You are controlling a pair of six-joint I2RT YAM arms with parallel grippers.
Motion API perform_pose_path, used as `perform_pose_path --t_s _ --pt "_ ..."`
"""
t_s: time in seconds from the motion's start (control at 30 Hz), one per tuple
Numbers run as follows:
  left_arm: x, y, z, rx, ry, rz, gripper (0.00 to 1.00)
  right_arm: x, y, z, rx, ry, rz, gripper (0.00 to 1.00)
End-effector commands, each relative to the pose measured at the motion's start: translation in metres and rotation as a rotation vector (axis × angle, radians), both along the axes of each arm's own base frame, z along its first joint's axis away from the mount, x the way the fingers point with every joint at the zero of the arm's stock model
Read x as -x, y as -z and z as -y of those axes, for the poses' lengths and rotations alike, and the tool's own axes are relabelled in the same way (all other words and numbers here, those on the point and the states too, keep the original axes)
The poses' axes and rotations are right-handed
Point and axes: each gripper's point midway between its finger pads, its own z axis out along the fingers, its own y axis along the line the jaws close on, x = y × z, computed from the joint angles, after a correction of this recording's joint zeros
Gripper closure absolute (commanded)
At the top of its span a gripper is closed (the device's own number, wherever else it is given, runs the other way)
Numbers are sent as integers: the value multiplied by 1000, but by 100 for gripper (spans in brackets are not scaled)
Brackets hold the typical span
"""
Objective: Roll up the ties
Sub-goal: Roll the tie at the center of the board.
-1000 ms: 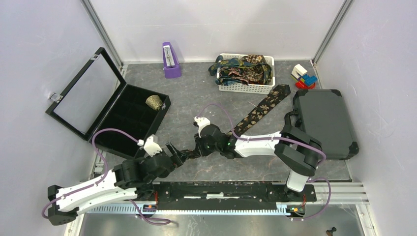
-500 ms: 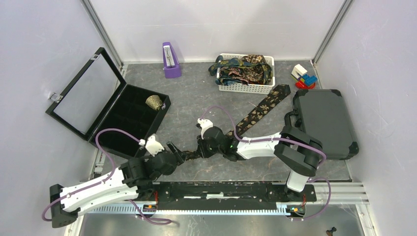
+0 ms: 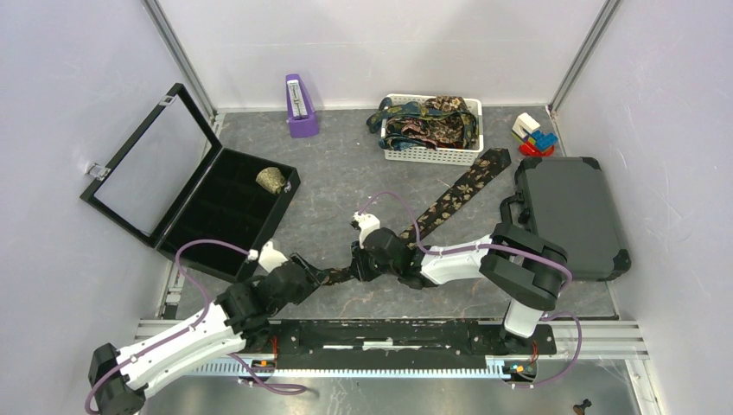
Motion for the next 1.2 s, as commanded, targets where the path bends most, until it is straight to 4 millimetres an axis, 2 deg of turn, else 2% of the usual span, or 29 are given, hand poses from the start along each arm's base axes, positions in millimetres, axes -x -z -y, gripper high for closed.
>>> perform_pose_path --t_s 0.0,0.33,0.47,0.67,1.07,1.17 --pt "-2 3 8 37 35 31 41 6 5 5 15 -9 -11 78" --pt "-9 9 6 35 12 74 51 8 8 7 23 -15 -12 78" --pt "-11 8 -3 37 -35 82 51 8 9 8 26 -14 -14 78" --pt "-12 12 -2 72 -51 97 49 9 10 9 28 -16 -15 78" --pt "-6 32 -2 33 -53 23 59 9 12 8 27 -18 -20 79" --pt "-3 36 -4 17 -50 -1 69 9 12 8 28 -18 -19 78"
